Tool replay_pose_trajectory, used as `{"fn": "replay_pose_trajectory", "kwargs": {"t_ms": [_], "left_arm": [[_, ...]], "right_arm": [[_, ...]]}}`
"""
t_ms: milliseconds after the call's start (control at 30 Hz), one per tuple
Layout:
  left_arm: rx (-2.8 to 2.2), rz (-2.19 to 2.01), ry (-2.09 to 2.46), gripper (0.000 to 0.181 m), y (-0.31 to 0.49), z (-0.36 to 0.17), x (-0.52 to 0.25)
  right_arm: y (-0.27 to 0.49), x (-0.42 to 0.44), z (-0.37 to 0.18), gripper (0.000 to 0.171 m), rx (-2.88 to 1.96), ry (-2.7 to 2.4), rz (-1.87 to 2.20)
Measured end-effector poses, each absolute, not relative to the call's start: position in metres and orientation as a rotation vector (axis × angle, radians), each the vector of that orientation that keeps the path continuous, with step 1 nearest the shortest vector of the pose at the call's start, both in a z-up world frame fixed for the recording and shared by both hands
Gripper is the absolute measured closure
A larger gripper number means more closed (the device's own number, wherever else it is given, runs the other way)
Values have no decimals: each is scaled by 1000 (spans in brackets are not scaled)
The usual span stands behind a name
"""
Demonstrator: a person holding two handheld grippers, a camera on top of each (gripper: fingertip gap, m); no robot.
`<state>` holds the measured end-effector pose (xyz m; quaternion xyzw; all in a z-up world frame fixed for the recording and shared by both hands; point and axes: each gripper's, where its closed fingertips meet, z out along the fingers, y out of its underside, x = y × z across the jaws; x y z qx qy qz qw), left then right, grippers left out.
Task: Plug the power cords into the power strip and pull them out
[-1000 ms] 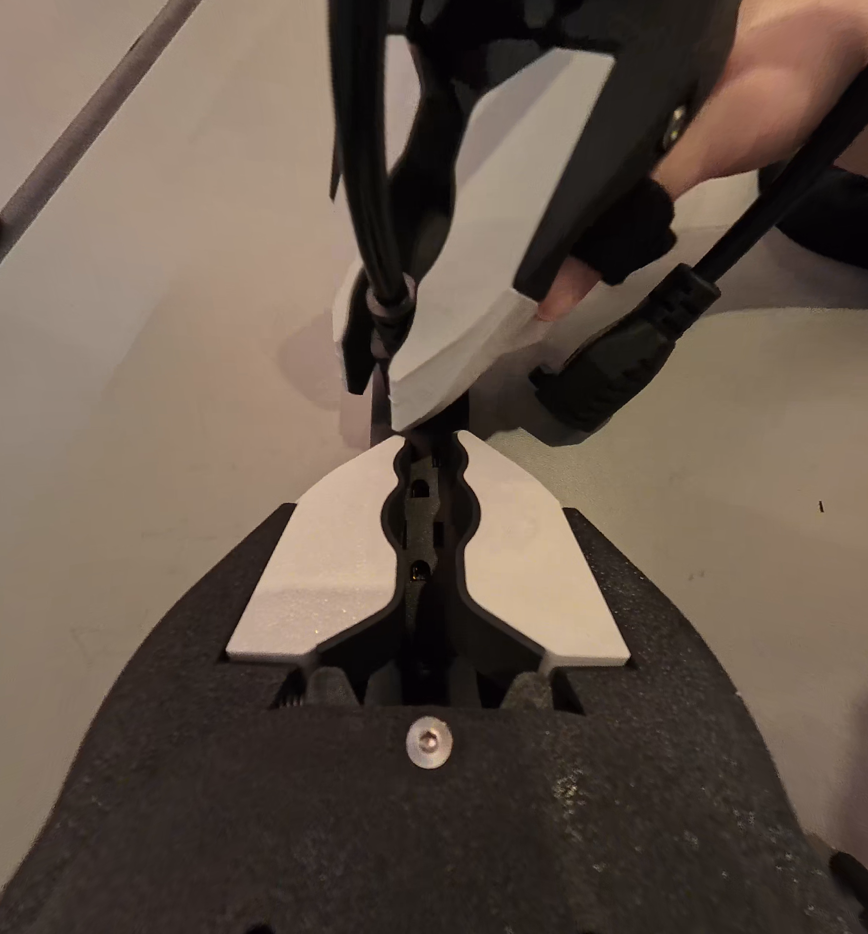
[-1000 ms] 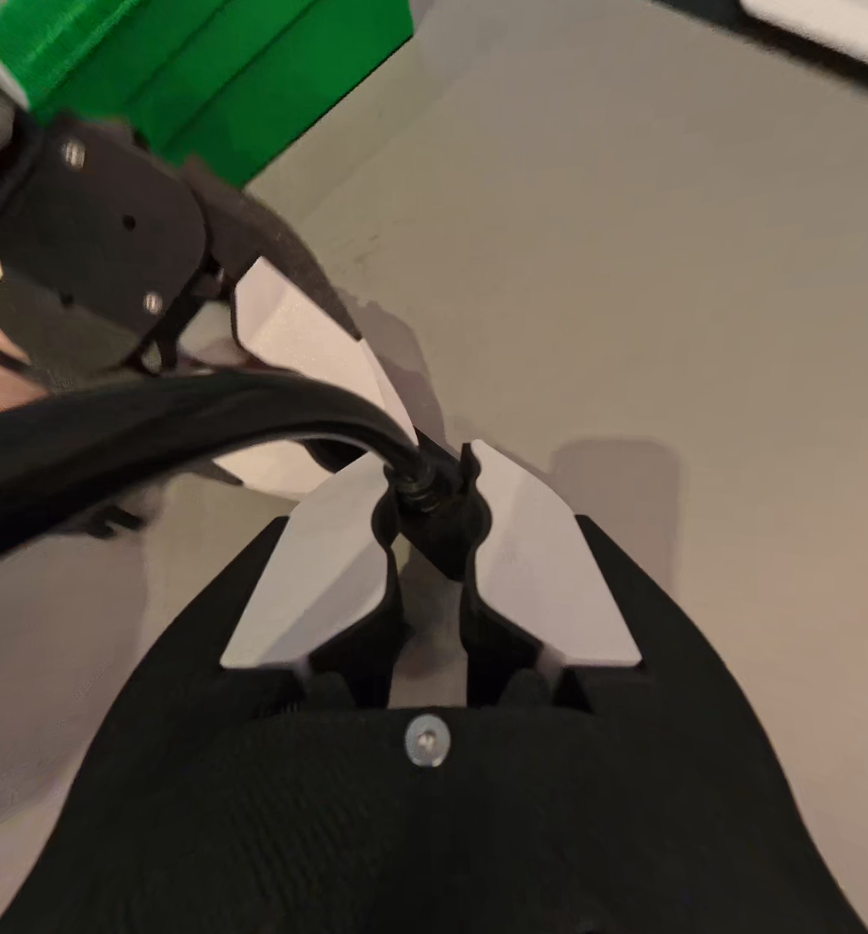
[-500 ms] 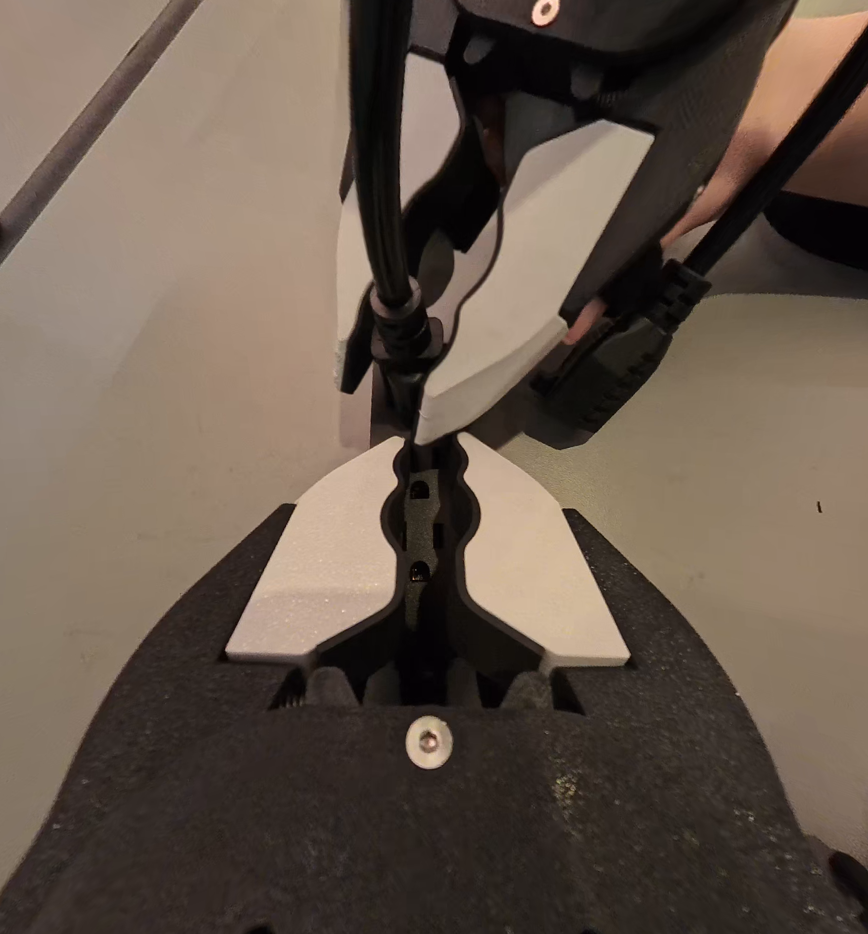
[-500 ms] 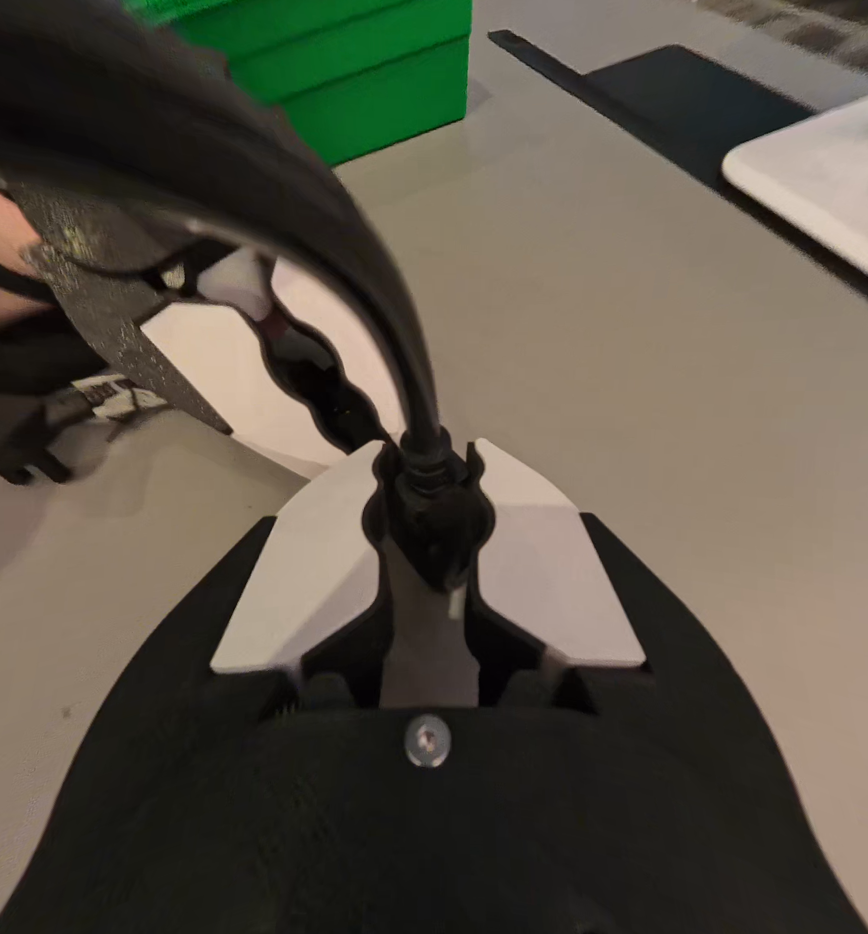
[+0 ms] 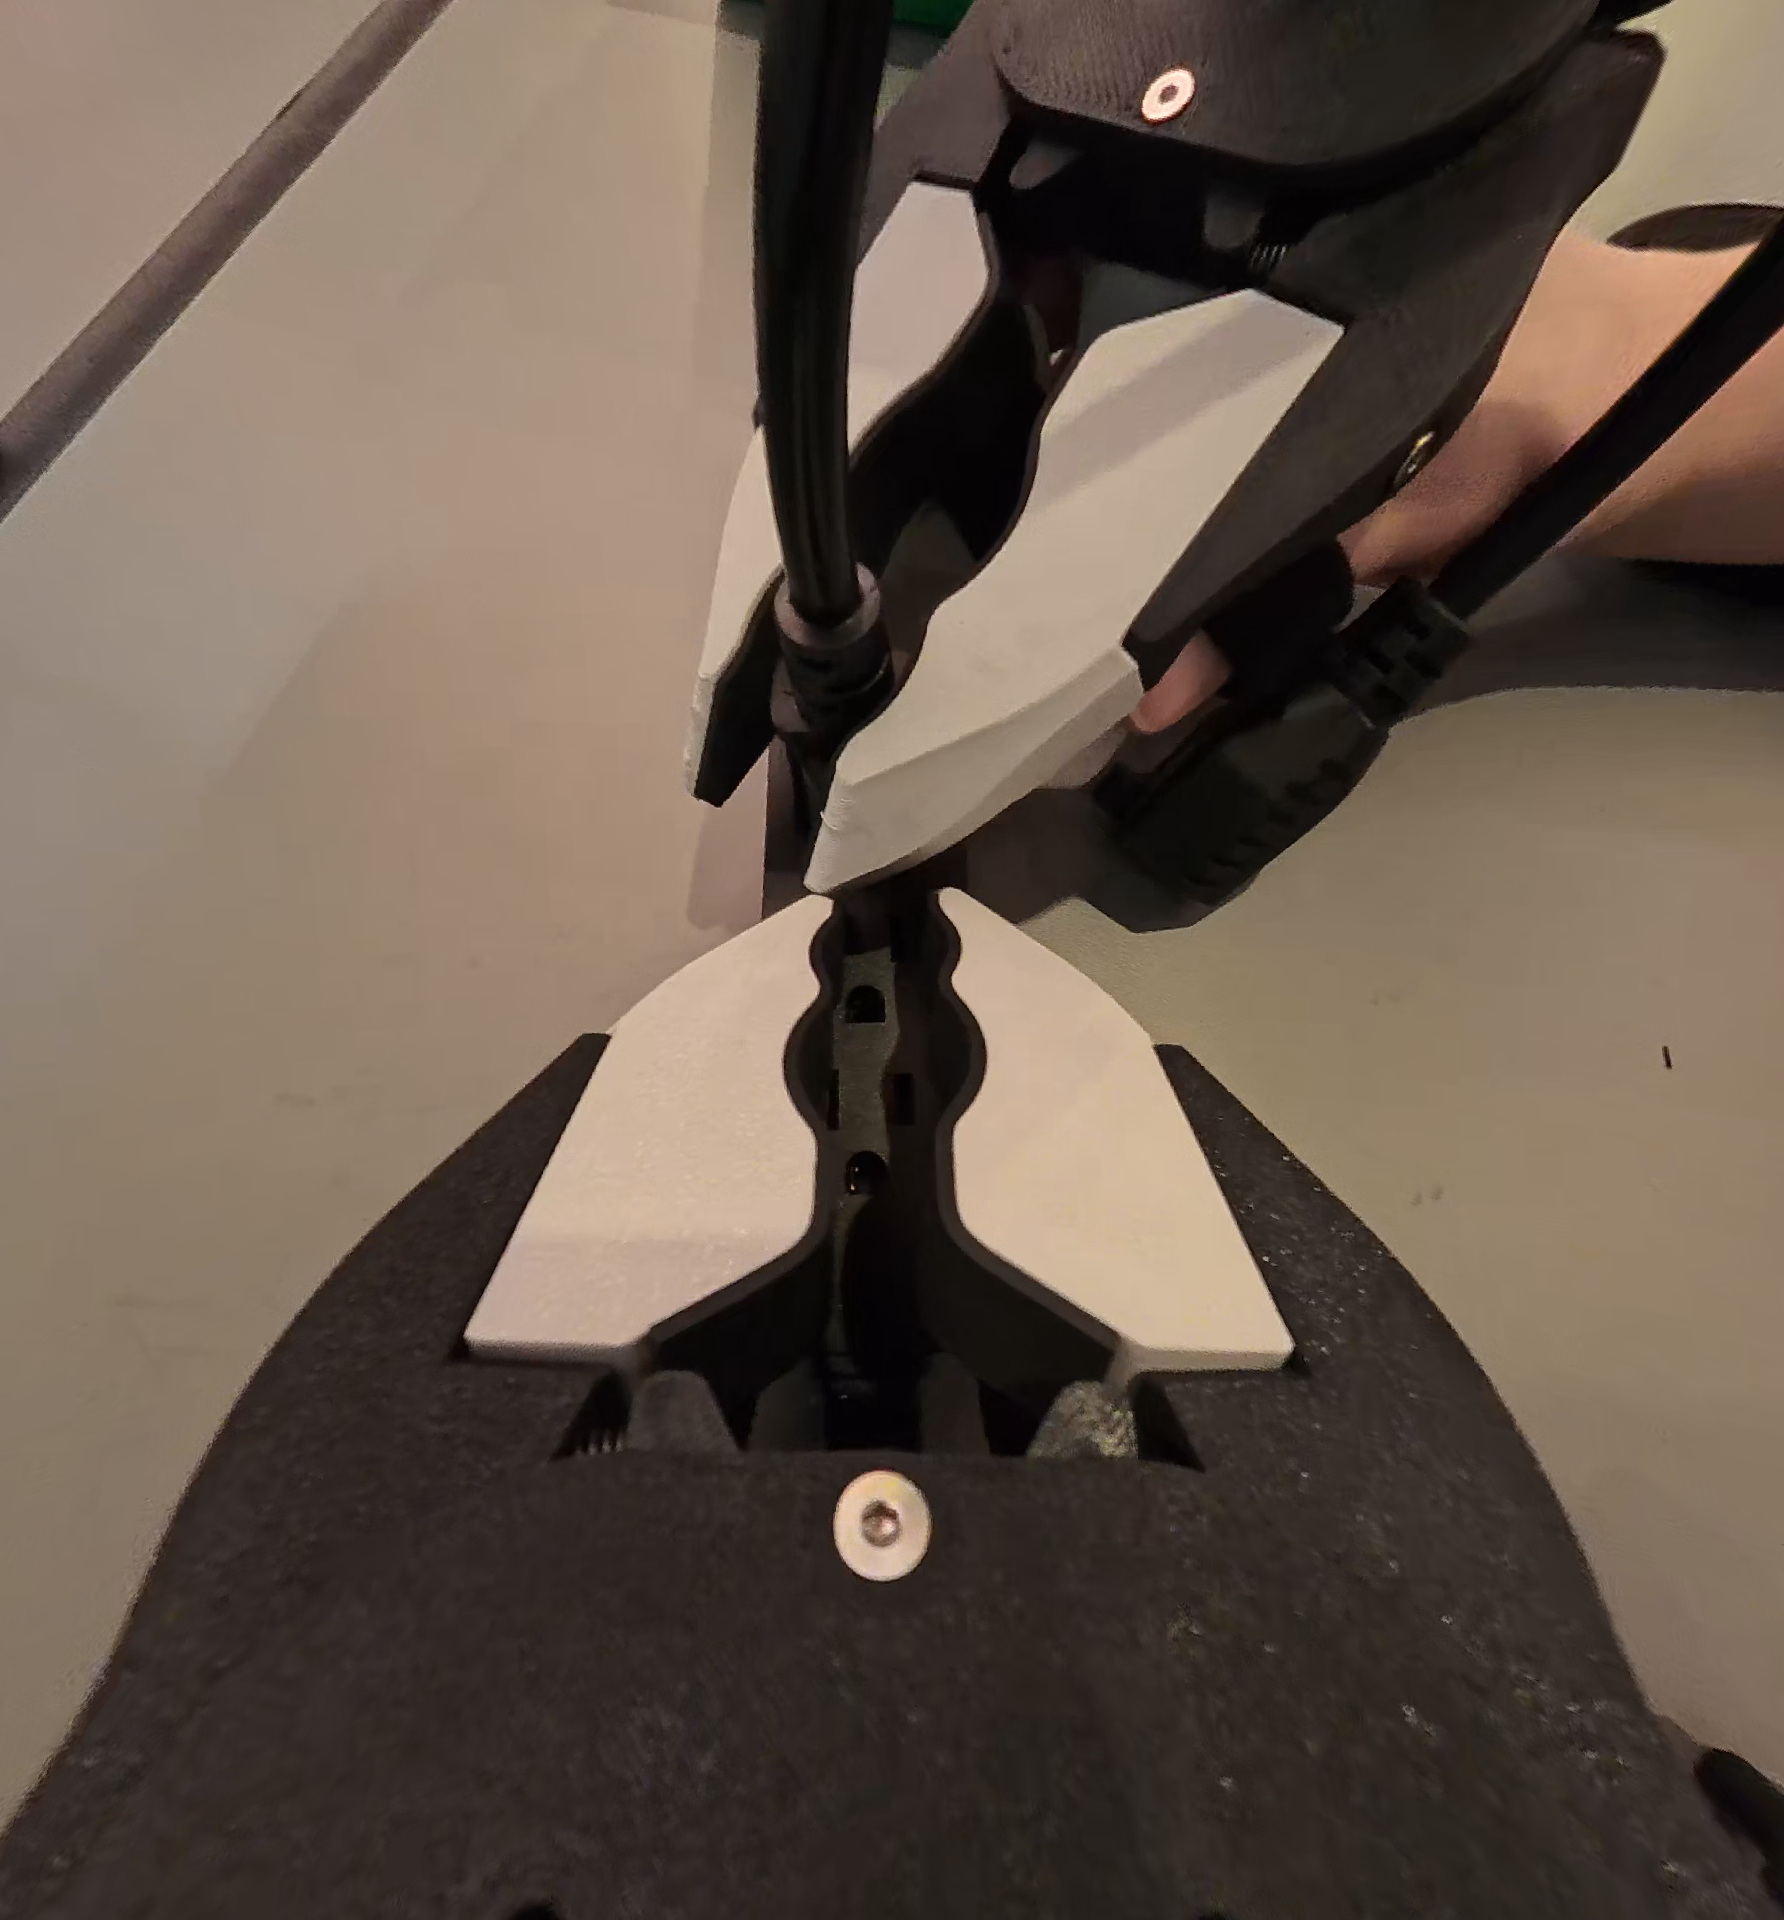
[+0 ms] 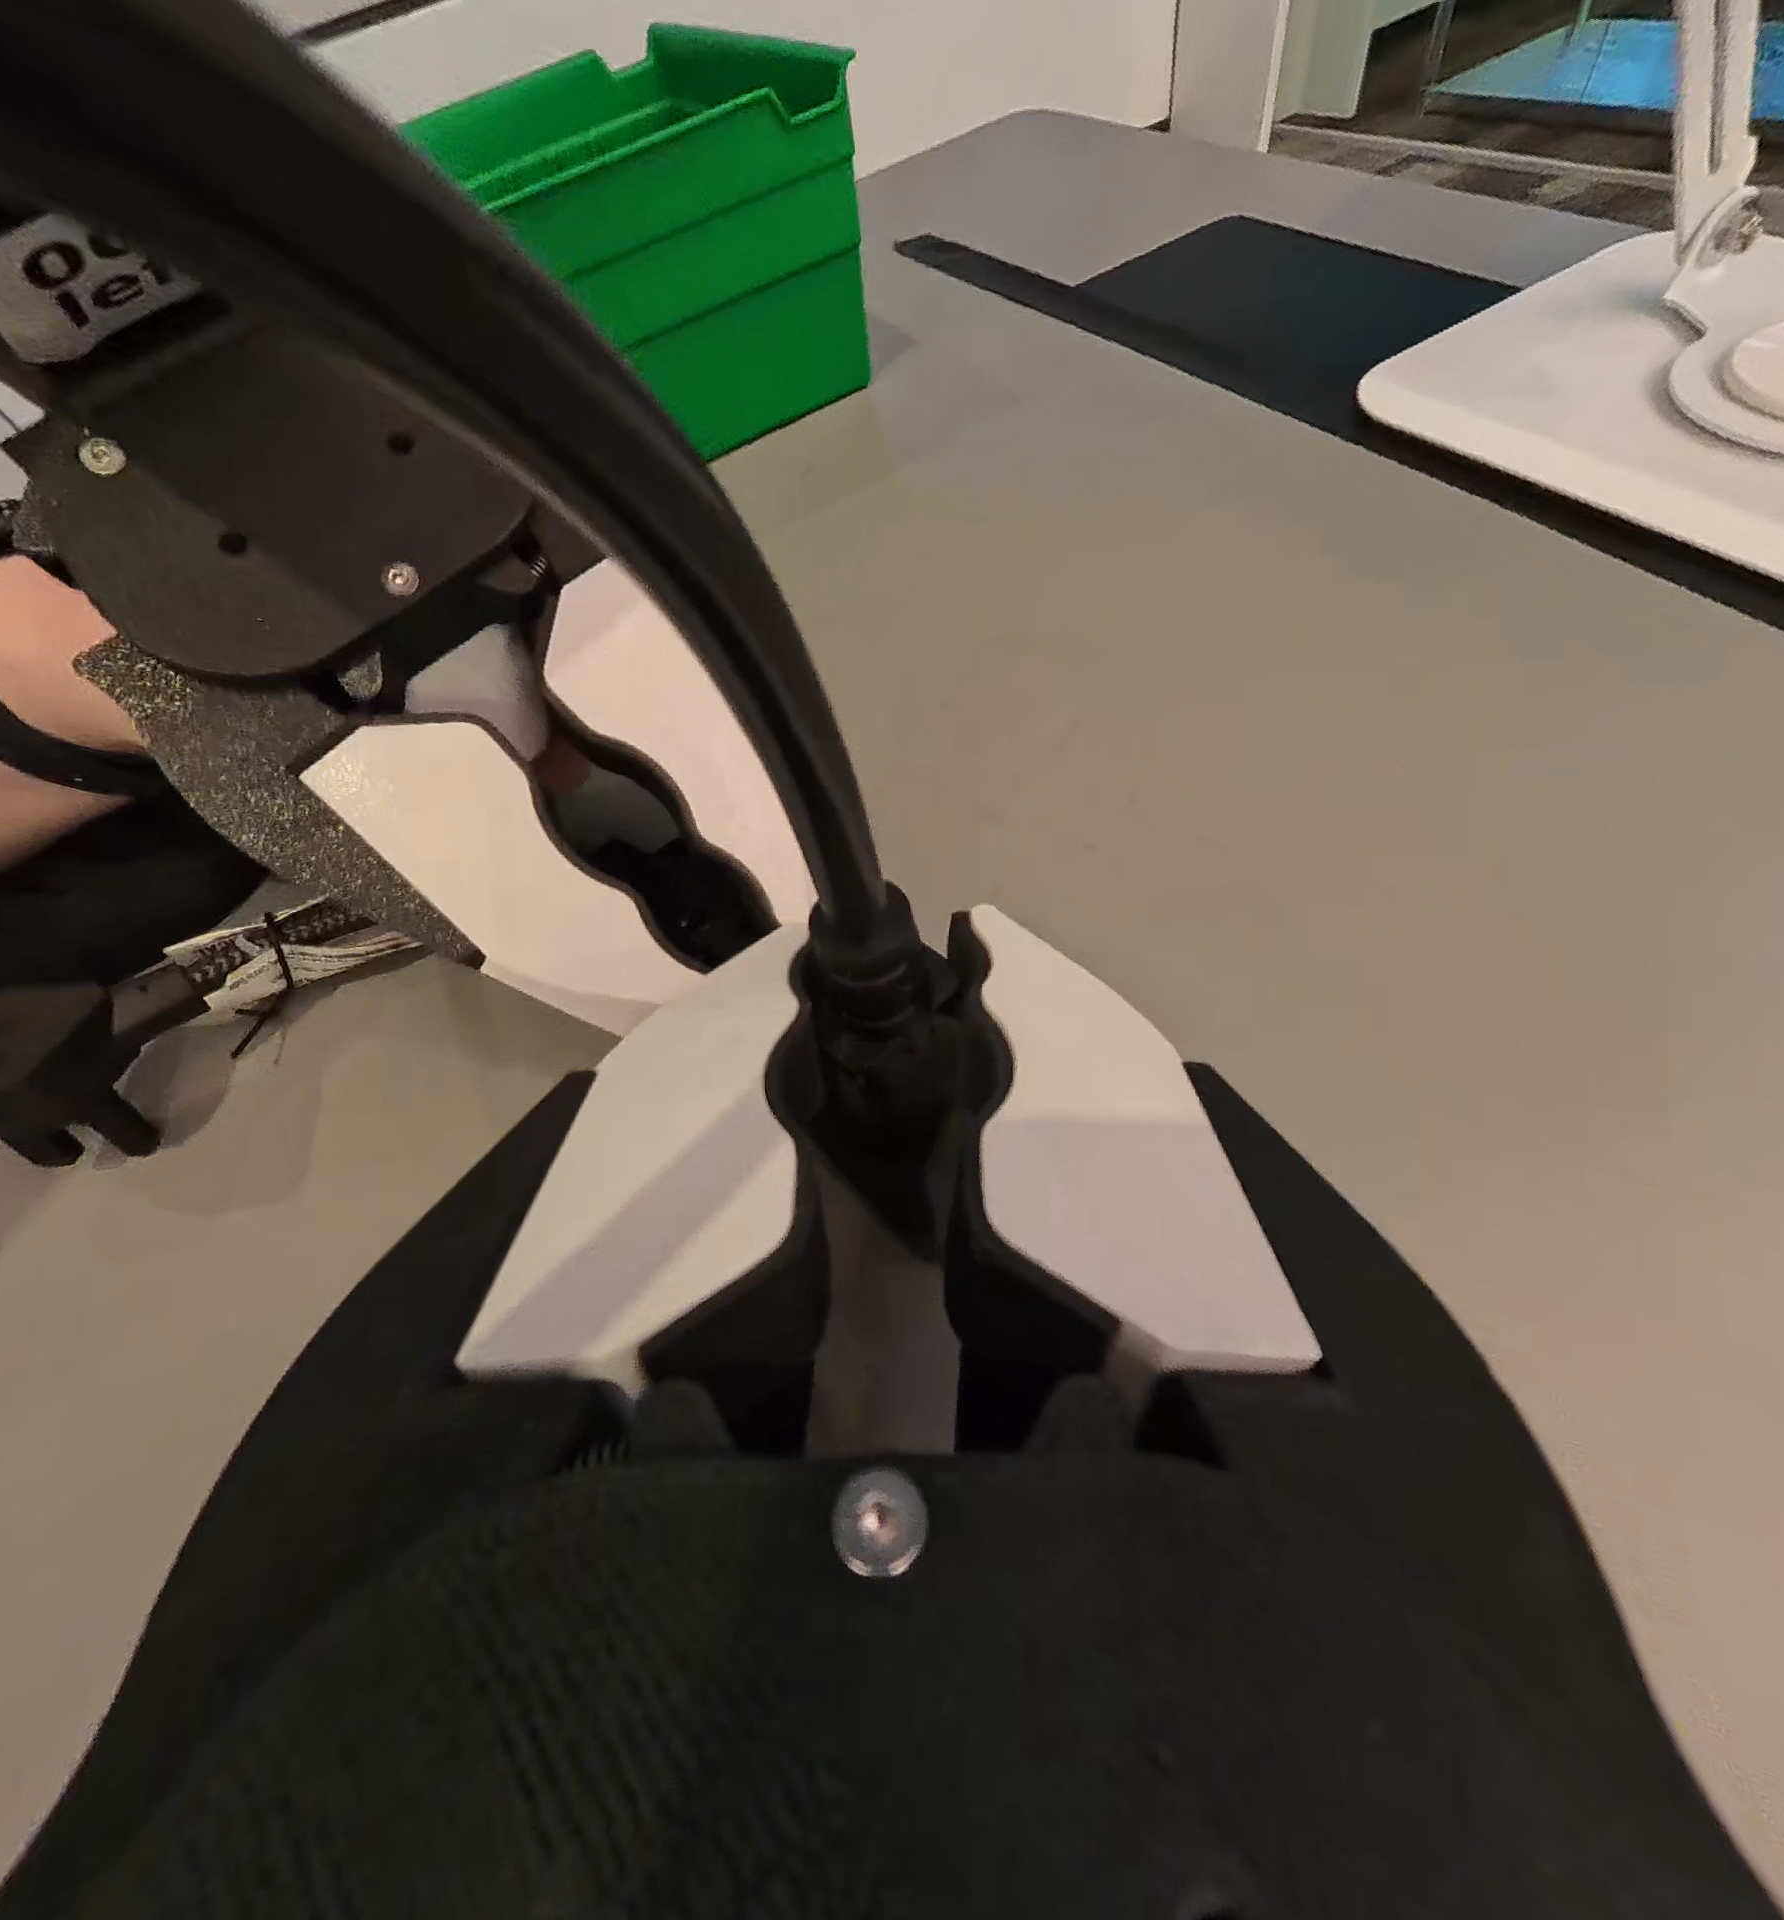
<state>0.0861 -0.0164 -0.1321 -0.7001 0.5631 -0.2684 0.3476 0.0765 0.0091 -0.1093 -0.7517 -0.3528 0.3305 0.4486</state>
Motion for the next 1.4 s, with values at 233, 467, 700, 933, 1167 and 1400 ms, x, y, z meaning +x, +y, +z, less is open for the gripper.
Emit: {"fn": "replay_pose_trajectory", "kwargs": {"t_ms": [233,467,700,933,1167,1400], "left_arm": [[-1803,-689,1481,169,-17,-133,87],[-1779,-938,1532,166,-29,-131,76],[-1722,-871,1585,166,-30,-132,74],[-1720,-876,1580,166,-30,-132,75],[-1717,-884,1585,166,-33,-132,77],[-1712,-911,1597,165,-34,-132,78]], "right_arm": [[9,79,-113,150,-1907,-884,823],[-11,87,-106,141,-1726,-1200,808],[-13,84,-122,132,-1711,-1348,886],[-16,81,-117,145,-1697,-1356,1024],[-18,83,-118,145,-1586,-1486,928],[-22,85,-119,145,-1538,-1576,999]]}}
